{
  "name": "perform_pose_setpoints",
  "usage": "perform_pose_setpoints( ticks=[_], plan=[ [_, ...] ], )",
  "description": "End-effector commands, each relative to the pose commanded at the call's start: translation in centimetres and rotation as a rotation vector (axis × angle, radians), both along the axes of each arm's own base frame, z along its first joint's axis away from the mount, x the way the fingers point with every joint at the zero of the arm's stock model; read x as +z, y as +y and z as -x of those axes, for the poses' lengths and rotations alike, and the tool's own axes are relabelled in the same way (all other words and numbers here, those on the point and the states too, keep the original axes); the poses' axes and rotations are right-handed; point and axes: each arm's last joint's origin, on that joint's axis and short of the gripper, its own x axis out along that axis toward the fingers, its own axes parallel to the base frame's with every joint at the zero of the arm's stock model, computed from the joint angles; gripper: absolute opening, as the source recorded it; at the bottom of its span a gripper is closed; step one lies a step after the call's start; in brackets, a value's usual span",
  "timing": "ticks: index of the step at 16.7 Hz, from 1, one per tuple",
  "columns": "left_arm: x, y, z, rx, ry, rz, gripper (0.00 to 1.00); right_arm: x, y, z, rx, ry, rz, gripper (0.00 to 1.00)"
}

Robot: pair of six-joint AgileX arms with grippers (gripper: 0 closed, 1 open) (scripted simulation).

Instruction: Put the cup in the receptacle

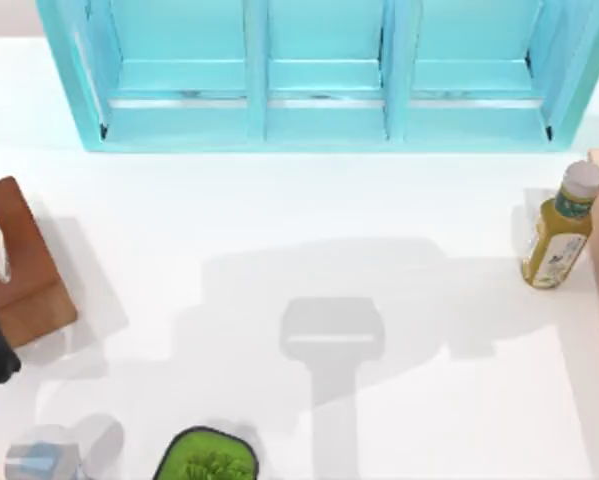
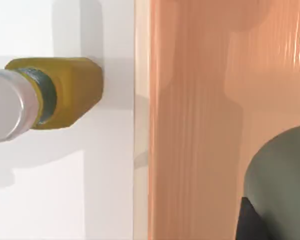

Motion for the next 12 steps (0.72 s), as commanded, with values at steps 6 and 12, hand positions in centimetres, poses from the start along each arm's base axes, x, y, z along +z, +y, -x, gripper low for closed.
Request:
perform_pose_setpoints(
  ticks=[6, 12],
  plan=[
    [0.0, 0.0, 0.0, 0.0, 0.0, 0.0, 1.0, -2.9, -4.5, 2.4, -0.005, 0.131, 0.014, 0.0],
    [0.0, 0.0, 0.0, 0.0, 0.0, 0.0, 1.0, -3.7, -4.5, 2.2, -0.003, 0.129, 0.016, 0.0]
  ],
)
